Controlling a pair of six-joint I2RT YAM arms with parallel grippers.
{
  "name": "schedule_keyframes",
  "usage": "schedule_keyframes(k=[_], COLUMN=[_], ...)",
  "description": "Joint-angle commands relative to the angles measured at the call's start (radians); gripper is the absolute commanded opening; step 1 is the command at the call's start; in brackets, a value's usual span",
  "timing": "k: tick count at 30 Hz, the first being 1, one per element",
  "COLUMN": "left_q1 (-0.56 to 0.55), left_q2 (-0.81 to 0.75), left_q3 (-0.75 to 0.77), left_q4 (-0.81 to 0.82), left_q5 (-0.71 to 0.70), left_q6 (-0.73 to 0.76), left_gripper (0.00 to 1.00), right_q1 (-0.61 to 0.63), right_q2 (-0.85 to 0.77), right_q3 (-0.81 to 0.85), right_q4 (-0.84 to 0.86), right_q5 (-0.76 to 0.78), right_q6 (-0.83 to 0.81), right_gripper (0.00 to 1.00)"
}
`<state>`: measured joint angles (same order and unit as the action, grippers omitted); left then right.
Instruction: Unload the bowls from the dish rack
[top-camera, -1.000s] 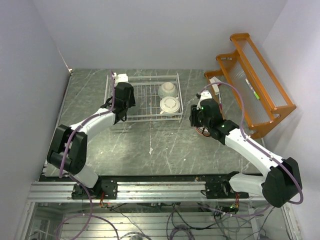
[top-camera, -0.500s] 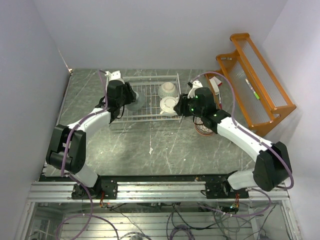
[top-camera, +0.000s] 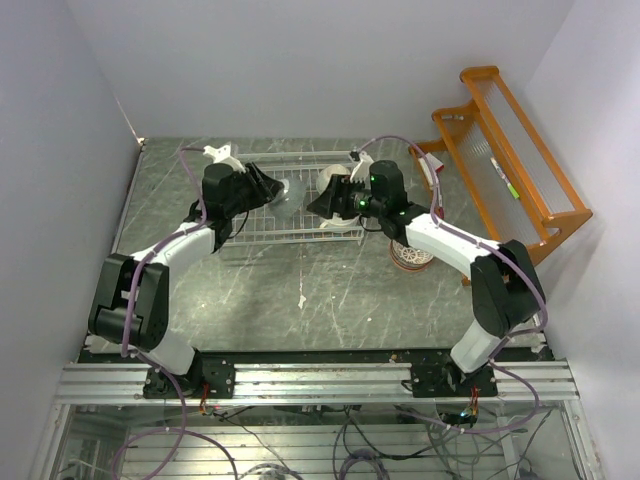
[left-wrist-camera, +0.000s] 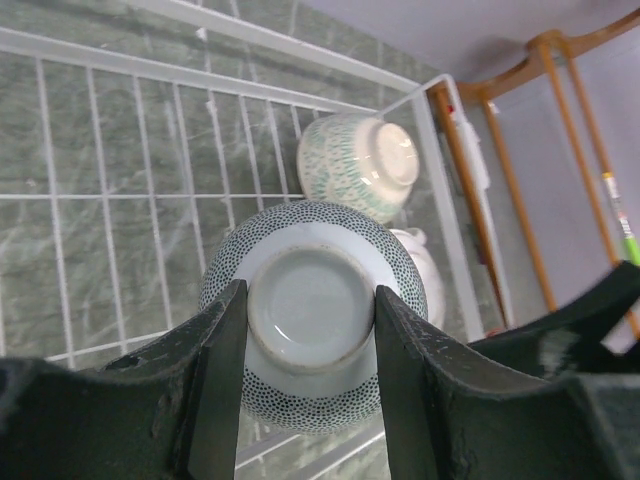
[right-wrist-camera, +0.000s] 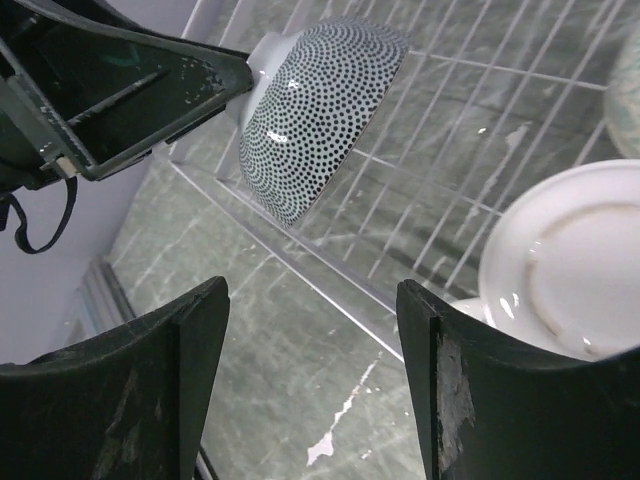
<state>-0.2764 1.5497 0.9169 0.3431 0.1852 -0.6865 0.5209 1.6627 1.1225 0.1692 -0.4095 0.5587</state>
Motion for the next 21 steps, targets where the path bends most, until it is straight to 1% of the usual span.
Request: schedule_keyframes(k=[1,7,11,21], left_q1=[0.017,0.022,0.023,0.028], left_q2=[-0.052,-0.037,-0.027,0.009], left_q3=[-0.002,-0.037,-0.059,-0.117], left_q4=[0.172,0.275,0.329,0.508], left_q5=[0.111,0.170,0.202,0.264], left_q6=[-0.093,-0.169,-0.217,-0.353], left_gripper=[0.07,0.07,0.07,0.07], right_q1=[-0.002,-0.003,-0.002,-0.003], right_q2=[0.047,0.098,0.118,0.138], right_q3=[0.031,0.039,0.050,0.044], right_q4=[0.156,0.257,0.293,0.398], right_q5=[-0.121,-0.167,-0.180,-0.208], right_q6=[0.094,0.163,0.184,0.242], right_gripper=[0.68,0.68,0.68,0.64])
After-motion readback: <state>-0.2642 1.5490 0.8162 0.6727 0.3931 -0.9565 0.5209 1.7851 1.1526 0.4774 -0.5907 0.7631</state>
